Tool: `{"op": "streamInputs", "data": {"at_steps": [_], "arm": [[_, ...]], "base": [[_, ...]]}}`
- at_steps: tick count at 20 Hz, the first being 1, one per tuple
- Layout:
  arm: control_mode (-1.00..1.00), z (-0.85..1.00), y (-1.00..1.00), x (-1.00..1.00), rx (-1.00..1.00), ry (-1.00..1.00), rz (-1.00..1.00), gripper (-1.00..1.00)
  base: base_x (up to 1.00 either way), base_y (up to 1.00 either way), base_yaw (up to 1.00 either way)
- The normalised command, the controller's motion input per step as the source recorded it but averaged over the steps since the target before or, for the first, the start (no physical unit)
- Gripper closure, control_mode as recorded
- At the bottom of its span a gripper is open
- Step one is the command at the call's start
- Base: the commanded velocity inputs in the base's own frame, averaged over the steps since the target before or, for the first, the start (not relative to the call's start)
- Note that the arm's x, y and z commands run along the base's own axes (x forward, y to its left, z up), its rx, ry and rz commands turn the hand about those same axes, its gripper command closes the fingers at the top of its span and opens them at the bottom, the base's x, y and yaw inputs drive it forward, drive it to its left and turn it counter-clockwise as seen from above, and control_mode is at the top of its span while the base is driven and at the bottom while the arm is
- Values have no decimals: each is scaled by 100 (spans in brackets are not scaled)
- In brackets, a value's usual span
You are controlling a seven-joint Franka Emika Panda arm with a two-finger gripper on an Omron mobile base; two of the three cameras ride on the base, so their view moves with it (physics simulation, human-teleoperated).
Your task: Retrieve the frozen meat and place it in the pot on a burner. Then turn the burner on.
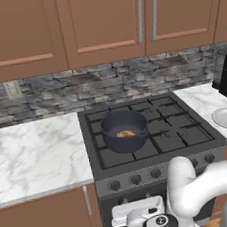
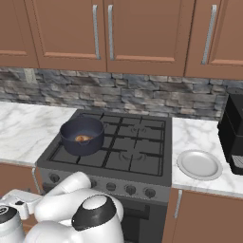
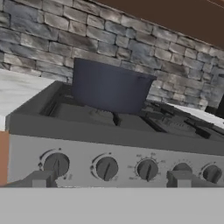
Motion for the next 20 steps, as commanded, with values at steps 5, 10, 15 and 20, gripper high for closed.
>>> {"op": "streamInputs", "data": {"at_steps": [5,10,15,20], "arm": [[-100,0,0,0,0,0,-3,-100],[-100,-4,1,0,0,-2,0,-100],[-100,0,2,0,0,0,0,-100],[-100,-5,20,1,5,0,0,-100]], "base": [[0,0,0],[0,0,0],[0,0,0],[0,0,0]]}}
